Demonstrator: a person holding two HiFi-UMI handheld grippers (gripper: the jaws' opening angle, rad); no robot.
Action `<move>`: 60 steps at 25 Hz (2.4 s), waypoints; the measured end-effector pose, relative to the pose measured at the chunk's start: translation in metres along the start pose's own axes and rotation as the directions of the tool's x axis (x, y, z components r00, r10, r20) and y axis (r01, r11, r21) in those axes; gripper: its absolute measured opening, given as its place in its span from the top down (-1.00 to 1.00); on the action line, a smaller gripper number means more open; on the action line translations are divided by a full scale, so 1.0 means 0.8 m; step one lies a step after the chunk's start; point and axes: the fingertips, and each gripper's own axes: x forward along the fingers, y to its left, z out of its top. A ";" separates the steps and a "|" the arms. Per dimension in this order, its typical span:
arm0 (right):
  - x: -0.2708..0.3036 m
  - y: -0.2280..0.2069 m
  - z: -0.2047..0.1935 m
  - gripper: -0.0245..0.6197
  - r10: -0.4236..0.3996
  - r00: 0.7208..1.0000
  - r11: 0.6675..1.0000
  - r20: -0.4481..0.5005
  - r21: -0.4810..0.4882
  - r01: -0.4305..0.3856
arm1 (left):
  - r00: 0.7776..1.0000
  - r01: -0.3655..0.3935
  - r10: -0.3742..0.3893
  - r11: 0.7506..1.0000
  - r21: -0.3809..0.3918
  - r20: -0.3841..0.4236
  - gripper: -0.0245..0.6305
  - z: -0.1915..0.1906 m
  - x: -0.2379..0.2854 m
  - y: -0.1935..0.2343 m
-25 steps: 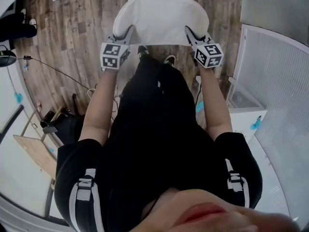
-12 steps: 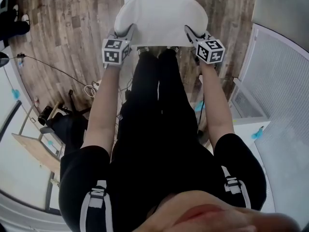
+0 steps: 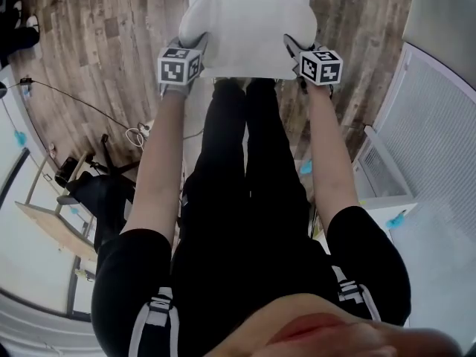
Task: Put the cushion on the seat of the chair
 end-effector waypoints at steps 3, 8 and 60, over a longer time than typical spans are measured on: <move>0.019 -0.016 -0.004 0.70 -0.014 1.000 1.000 -0.019 0.006 0.014 | 1.000 0.002 -0.002 1.000 -0.006 -0.022 0.74 -0.002 0.025 0.010; 0.034 -0.043 -0.001 0.66 -0.041 0.998 0.999 -0.041 0.001 0.041 | 0.999 0.024 -0.025 0.999 -0.024 -0.039 0.74 0.003 0.054 0.015; 0.040 -0.136 0.010 -0.02 -0.320 0.943 0.948 -0.097 -0.027 0.319 | 0.969 -0.220 0.211 0.974 -0.055 -0.130 -0.15 0.002 0.095 0.111</move>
